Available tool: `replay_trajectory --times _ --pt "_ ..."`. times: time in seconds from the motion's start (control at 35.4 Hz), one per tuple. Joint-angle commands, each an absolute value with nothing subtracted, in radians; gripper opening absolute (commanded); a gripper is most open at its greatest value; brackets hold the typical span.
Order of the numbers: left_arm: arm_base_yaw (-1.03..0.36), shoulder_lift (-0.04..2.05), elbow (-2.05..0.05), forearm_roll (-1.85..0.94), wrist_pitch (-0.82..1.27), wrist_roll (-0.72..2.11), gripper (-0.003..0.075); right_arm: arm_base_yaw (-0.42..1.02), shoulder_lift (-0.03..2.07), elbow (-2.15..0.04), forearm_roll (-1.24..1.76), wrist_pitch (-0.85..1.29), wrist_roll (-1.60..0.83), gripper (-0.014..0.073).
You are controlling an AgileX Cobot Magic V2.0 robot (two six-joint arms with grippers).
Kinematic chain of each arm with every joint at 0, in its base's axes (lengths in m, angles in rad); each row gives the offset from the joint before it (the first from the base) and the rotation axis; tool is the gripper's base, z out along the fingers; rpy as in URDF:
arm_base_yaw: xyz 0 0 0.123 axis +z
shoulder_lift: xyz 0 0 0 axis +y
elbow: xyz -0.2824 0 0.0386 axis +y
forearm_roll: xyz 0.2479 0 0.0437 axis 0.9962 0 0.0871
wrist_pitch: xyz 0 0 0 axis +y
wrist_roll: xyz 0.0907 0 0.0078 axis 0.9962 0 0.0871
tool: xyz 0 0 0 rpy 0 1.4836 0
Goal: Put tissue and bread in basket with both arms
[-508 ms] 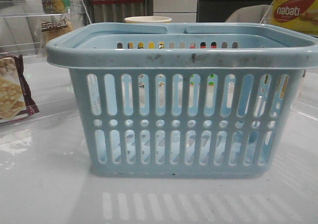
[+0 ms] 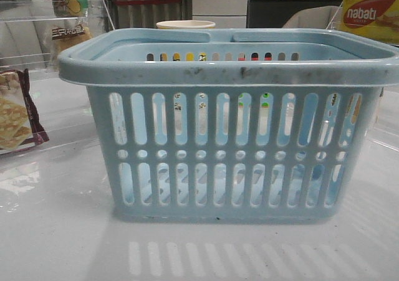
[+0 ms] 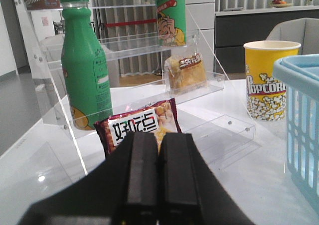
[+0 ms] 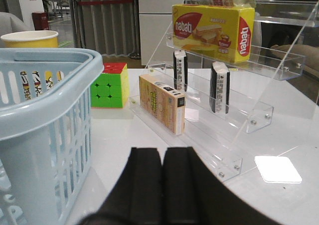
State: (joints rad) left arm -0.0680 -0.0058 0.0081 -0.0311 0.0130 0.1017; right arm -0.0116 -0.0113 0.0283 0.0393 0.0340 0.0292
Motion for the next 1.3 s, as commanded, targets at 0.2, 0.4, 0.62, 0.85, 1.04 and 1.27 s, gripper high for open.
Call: replay_trajectory --times 0.2,0.4,0.62,0.85,1.04,1.27 --pt "-0.073 0.003 -0.258 -0.042 -0.043 0.100 0.0098 -0.015 -0.005 -0.200 0.034 0.054 0.019 0.0057" --pt "-0.073 0.235 -0.629 -0.042 0.281 0.100 0.0098 -0.015 0.217 -0.514 0.027 0.259 0.019 0.0057" --pt "-0.073 0.487 -0.768 -0.042 0.570 0.100 0.0098 -0.015 0.493 -0.636 0.027 0.429 0.019 0.0057" --pt "-0.073 0.649 -0.726 -0.053 0.576 0.100 0.0133 -0.015 0.723 -0.636 0.026 0.505 0.019 0.0083" --pt "-0.153 0.666 -0.726 -0.074 0.564 0.103 0.0569 -0.026 0.868 -0.647 0.000 0.432 0.020 0.0587" --pt "-0.402 0.666 -0.726 -0.074 0.564 0.106 0.0559 -0.205 1.169 -0.909 0.000 0.435 0.027 0.0571"
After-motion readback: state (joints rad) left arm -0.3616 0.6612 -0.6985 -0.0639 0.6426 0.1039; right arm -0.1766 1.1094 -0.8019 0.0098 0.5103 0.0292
